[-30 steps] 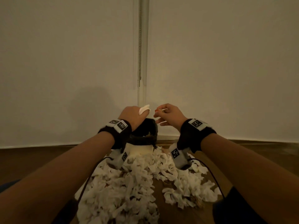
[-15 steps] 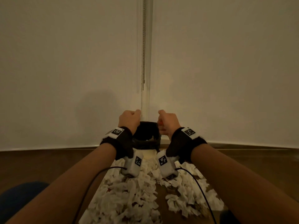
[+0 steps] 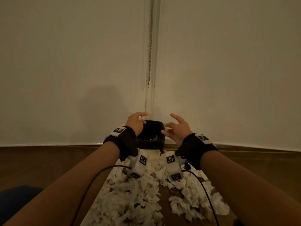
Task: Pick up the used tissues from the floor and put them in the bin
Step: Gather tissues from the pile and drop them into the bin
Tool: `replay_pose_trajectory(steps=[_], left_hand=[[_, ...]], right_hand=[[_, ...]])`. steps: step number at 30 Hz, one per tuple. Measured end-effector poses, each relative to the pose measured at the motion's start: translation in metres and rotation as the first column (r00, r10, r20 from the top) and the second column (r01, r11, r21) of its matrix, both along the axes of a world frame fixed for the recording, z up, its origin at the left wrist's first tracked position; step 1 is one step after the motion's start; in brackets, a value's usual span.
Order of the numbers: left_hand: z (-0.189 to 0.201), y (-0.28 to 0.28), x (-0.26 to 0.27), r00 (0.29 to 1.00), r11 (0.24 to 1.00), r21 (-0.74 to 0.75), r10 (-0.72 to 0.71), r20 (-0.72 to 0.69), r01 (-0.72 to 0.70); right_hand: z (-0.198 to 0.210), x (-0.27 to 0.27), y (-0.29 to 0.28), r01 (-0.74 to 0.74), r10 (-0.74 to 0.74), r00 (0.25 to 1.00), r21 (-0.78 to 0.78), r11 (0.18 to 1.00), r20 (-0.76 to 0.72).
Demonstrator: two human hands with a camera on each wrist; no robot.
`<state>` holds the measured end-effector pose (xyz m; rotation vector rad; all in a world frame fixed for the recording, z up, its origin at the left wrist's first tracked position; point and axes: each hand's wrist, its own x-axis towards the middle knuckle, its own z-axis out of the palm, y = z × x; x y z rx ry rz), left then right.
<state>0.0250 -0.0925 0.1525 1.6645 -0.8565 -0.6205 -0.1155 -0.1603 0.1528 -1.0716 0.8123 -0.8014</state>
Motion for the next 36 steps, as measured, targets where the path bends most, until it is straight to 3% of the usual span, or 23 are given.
replay_pose_trajectory(steps=[3,4,5,8,11,13,16,18,20,23,25,28,31,34,36], left_hand=[[0.003,0.001,-0.003,0.943,0.996,-0.088,-0.002,-0.332,-0.029],[0.002,0.004,-0.004,0.931,0.995,-0.088,0.007,-0.364,-0.042],[-0.001,0.006,-0.004,0.948,0.996,-0.075,0.020,-0.319,-0.046],[-0.012,0.011,0.002,0.995,0.994,-0.062,0.095,0.016,-0.094],[-0.019,0.007,0.016,0.926,0.973,-0.009,0.221,0.307,-0.229],[-0.024,0.002,0.024,0.909,0.962,-0.018,0.265,0.323,-0.274],[-0.036,-0.006,0.033,0.927,0.961,-0.044,0.274,0.255,-0.272],[-0.045,-0.015,0.034,0.975,0.981,-0.035,0.192,0.112,-0.189],[-0.056,-0.023,0.034,0.996,0.994,0.060,0.094,0.008,-0.094],[-0.083,-0.037,0.039,0.997,0.964,0.253,0.064,0.053,-0.075],[-0.096,-0.045,0.045,0.993,0.972,0.218,0.068,0.093,-0.086],[-0.106,-0.063,0.055,0.997,0.988,0.144,0.047,0.059,-0.055],[-0.115,-0.084,0.067,0.994,0.986,0.132,0.099,0.033,-0.103],[-0.124,-0.106,0.074,0.970,0.978,0.164,0.091,0.225,-0.129],[-0.130,-0.121,0.075,0.936,0.962,0.252,0.009,0.352,-0.104]], right_hand=[[-0.004,0.001,-0.006,0.021,-0.026,0.998,-0.091,0.996,-0.056],[-0.005,0.002,-0.008,0.026,-0.034,0.997,-0.110,0.994,-0.065],[-0.006,0.002,-0.009,0.024,-0.031,0.997,-0.110,0.994,-0.070],[-0.009,0.003,-0.012,0.040,-0.042,0.997,-0.038,0.998,-0.072],[-0.010,0.007,-0.018,0.185,-0.182,0.981,0.049,0.981,-0.066],[-0.014,0.010,-0.025,0.278,-0.277,0.957,0.006,0.961,-0.083],[-0.027,0.016,-0.039,0.325,-0.361,0.920,-0.217,0.920,-0.151],[-0.034,0.021,-0.049,0.275,-0.324,0.926,-0.244,0.930,-0.192],[-0.042,0.023,-0.059,0.109,-0.176,0.935,-0.222,0.969,-0.309],[-0.066,0.031,-0.068,-0.151,0.038,0.867,-0.190,0.970,-0.496],[-0.089,0.040,-0.069,-0.217,0.083,0.851,-0.203,0.955,-0.518],[-0.114,0.055,-0.074,-0.202,-0.001,0.856,-0.336,0.920,-0.517],[-0.130,0.068,-0.093,-0.343,-0.137,0.718,-0.517,0.785,-0.683],[-0.141,0.077,-0.113,-0.374,-0.213,0.662,-0.564,0.737,-0.718],[-0.144,0.084,-0.123,-0.415,-0.204,0.625,-0.542,0.731,-0.754]])
